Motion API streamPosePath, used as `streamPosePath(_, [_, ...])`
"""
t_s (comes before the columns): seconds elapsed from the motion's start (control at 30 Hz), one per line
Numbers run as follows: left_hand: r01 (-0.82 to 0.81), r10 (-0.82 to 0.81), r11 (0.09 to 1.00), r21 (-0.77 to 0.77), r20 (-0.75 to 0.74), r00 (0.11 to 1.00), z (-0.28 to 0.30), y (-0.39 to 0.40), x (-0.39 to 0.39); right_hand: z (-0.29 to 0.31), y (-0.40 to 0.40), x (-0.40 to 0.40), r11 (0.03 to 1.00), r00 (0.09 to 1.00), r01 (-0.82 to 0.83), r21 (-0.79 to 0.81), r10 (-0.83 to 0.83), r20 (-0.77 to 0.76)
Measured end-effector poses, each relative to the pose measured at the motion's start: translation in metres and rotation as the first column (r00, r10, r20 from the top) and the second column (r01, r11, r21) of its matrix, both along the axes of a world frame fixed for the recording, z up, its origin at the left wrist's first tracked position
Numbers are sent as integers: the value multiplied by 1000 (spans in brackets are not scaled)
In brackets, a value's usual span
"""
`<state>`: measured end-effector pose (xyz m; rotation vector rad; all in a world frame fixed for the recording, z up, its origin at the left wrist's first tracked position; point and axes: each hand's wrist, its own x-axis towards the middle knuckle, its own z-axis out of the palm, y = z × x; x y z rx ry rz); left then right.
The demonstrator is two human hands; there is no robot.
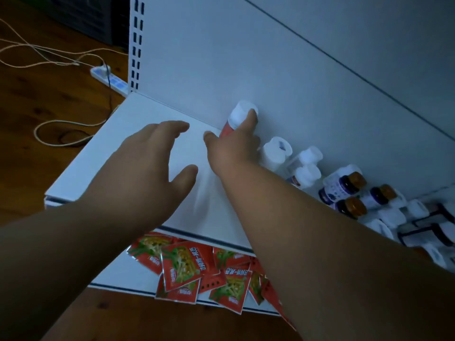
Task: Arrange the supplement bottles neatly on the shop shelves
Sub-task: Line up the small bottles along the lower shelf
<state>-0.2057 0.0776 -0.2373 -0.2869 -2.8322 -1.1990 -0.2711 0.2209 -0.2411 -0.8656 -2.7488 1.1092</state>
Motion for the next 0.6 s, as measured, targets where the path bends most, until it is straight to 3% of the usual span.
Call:
streamPosePath(0.17, [27,-26,998,61,-24,999,-19,19,-19,-7,28,-41,969,968,235,-77,-240,-74])
streamPosePath(0.37, [17,-13,996,85,-48,999,-33,15,-36,-37,34,-71,950,925,288,-118,-308,-224])
streamPosePath(0.47, [24,-19,998,61,-74,997,-29,14,-50,-40,31,-79,959,899,248,-135,-280,-337])
streamPosePath(0.6, [0,3,996,92,-30,1000,-34,3,-55,-45,9,-56,930,912,67,-362,-205,-357])
